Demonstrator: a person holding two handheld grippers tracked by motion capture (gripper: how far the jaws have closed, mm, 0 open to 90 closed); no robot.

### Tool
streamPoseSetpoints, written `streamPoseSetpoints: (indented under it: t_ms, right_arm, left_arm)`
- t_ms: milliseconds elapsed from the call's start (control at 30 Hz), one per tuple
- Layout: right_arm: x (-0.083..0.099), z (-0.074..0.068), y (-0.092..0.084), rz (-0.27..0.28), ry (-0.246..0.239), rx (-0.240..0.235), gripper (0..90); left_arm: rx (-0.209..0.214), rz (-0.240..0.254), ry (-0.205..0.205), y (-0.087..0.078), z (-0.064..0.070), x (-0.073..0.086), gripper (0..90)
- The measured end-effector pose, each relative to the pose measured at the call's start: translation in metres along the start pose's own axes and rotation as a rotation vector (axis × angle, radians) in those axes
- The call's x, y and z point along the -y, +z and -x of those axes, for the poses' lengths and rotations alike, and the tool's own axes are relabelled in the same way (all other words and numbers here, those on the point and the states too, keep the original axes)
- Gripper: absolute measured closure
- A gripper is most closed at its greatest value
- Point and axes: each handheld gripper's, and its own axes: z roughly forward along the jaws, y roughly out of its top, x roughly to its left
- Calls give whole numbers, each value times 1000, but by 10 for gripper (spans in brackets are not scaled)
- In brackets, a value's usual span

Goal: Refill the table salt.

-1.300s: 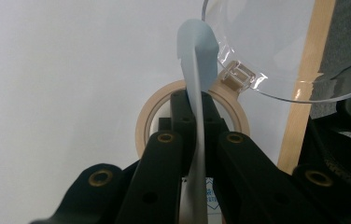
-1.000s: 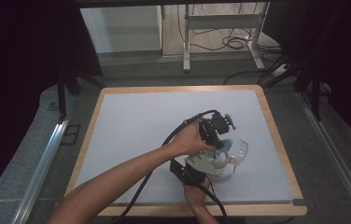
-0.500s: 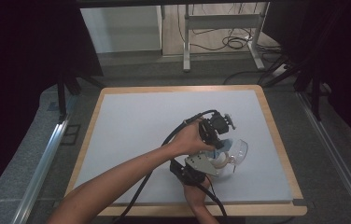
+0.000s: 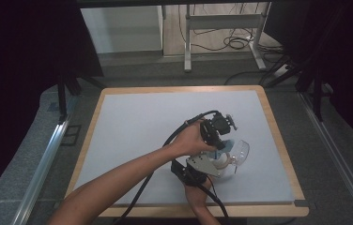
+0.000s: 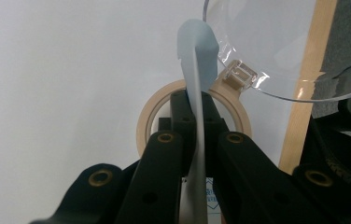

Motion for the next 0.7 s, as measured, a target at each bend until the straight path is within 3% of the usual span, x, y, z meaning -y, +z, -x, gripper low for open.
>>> streamPoseSetpoints:
  t_ms: [700]
  right_arm:
    - [1, 1, -1, 8, 22, -2, 497]
  left_arm:
    - [-1, -8, 8, 0, 1, -3, 900]
